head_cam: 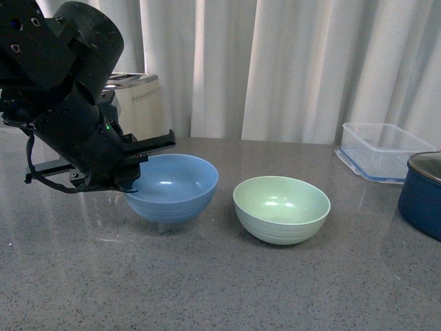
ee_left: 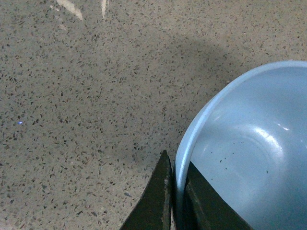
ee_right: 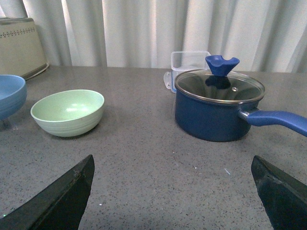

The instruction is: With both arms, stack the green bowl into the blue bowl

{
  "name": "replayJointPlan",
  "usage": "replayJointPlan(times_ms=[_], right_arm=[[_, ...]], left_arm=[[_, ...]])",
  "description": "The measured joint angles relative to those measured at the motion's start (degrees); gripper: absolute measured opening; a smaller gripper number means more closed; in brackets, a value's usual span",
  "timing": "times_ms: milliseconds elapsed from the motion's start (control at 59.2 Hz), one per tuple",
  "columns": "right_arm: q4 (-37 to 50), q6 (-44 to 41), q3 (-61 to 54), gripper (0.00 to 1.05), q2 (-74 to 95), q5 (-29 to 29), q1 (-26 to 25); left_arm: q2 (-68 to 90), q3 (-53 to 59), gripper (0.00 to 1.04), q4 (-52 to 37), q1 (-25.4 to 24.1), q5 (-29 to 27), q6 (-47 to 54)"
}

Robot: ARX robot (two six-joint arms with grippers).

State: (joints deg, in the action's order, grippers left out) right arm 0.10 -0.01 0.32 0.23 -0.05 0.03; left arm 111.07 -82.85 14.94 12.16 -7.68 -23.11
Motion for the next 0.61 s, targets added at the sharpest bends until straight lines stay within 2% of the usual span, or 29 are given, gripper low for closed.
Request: replayJointPlan(times_ms=[608], right_arm=[[0.0,0.0,0.0,0.95,0.0,0.0,0.0]], left_arm=[[4.0,-3.1,0.04,0.0,1.6,-0.3,-0.2]])
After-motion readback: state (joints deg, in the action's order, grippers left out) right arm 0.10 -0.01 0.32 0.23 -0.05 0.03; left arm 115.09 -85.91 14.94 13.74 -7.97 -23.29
